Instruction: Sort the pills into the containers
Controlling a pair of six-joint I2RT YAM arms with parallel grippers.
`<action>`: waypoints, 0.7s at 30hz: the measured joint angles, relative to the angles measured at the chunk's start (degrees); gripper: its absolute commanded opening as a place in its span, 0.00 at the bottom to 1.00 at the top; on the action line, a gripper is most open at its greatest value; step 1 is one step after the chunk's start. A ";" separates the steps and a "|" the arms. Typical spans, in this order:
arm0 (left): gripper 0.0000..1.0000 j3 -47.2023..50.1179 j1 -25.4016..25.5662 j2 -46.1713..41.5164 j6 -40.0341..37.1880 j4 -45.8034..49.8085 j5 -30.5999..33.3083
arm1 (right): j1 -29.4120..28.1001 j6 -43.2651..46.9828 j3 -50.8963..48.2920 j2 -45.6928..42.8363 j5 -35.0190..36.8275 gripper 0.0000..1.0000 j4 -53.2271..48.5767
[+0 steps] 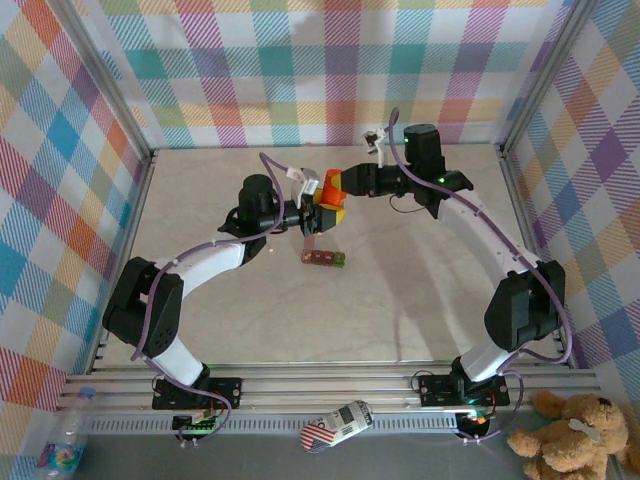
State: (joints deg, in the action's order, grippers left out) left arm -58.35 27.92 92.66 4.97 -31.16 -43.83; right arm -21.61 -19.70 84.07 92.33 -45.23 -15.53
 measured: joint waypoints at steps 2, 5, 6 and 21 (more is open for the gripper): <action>0.00 0.00 -0.02 0.02 0.37 0.22 0.00 | 0.02 0.33 0.00 0.00 0.20 0.43 0.00; 0.00 0.00 -0.07 0.02 0.63 0.46 0.22 | -0.02 0.52 -0.04 0.00 0.66 0.43 0.07; 0.00 0.00 -0.07 0.02 0.68 0.61 0.44 | -0.13 0.50 -0.20 0.00 0.98 0.42 0.42; 0.00 1.29 1.42 0.04 -2.69 5.49 15.93 | -4.44 -6.71 -7.72 -1.33 16.94 0.40 10.82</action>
State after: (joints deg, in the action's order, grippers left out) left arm -57.06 29.34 92.71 2.28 -25.67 -27.90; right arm -26.04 -26.41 76.36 91.00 -28.29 -4.71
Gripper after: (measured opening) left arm 0.513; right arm 0.427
